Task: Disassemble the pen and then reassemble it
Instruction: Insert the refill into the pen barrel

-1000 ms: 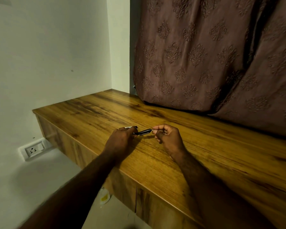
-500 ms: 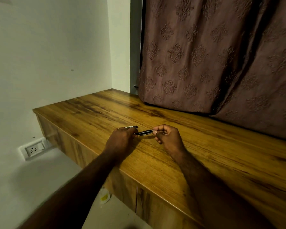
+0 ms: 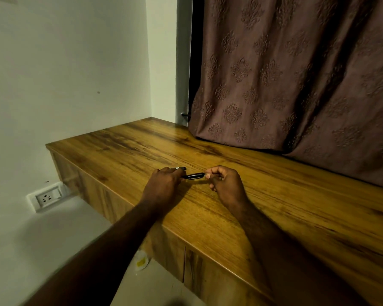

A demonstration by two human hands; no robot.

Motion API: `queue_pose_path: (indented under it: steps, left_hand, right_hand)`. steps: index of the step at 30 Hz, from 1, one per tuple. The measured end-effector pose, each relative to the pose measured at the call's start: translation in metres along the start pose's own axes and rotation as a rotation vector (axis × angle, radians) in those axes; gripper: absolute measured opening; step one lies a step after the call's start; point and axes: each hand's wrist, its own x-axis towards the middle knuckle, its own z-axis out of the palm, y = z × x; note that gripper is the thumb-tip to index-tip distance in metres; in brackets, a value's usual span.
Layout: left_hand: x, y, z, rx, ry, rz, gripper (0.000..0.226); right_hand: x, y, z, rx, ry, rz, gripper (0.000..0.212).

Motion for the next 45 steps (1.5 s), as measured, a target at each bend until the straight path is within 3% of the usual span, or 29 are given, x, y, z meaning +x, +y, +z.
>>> queue_pose_path:
  steps: [9, 15, 31, 36, 45]
  left_hand:
    - [0.0015, -0.0038, 0.0039, 0.041, -0.022, -0.017, 0.026]
    - [0.0018, -0.0040, 0.0046, 0.028, -0.019, -0.027, 0.035]
    - [0.0020, 0.0028, -0.0041, 0.001, -0.081, -0.046, 0.062]
    - [0.0017, -0.0004, -0.0009, 0.038, -0.093, -0.049, 0.042]
    - [0.0011, 0.0003, -0.0022, 0.016, -0.087, -0.039, 0.043]
  right_hand:
    - [0.0009, 0.0017, -0.0008, 0.006, -0.023, -0.005, 0.017]
    - [0.0007, -0.0015, -0.0053, 0.101, -0.005, 0.014, 0.009]
    - [0.0003, -0.0008, 0.0006, 0.022, -0.063, 0.006, 0.008]
    - [0.0002, -0.0019, 0.0014, 0.005, -0.074, 0.022, 0.011]
    - [0.0021, 0.0021, 0.0022, -0.013, -0.112, 0.020, 0.017]
